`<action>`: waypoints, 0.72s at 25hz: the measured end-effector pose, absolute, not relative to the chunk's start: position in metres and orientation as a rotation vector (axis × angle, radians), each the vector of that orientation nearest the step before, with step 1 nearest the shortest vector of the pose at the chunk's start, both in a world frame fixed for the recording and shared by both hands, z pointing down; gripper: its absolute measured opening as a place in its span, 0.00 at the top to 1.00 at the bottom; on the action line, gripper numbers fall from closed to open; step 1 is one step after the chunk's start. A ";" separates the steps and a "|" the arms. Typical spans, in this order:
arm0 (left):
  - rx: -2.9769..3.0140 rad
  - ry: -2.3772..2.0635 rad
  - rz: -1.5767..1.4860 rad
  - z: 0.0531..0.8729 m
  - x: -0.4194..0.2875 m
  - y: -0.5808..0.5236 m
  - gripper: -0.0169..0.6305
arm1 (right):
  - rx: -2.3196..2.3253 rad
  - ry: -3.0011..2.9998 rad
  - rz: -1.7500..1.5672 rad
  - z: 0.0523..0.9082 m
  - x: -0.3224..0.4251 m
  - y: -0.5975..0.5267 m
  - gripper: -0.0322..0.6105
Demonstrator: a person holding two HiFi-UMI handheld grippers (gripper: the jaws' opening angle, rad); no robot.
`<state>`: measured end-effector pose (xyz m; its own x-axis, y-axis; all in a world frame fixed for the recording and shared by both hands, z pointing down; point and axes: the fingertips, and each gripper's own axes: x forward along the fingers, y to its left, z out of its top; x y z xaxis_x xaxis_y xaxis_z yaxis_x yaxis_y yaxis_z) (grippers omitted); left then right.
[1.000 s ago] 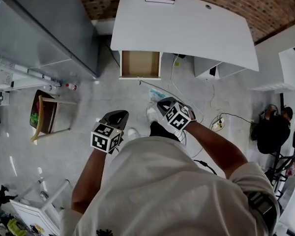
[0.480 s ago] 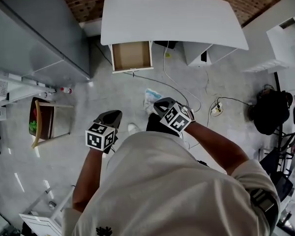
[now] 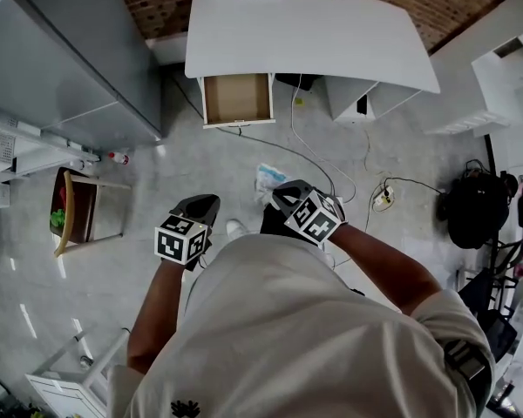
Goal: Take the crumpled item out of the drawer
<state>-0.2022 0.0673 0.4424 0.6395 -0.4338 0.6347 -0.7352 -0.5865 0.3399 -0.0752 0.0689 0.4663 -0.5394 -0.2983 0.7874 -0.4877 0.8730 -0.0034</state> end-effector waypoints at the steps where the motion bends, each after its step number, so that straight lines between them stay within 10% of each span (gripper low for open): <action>1: 2.267 -0.912 0.665 0.442 -0.204 0.069 0.93 | 0.561 -2.178 0.276 0.465 -0.077 0.071 0.90; 18: 2.250 -0.928 0.674 0.445 -0.228 0.090 0.93 | 0.537 -2.187 0.236 0.455 -0.101 0.078 0.90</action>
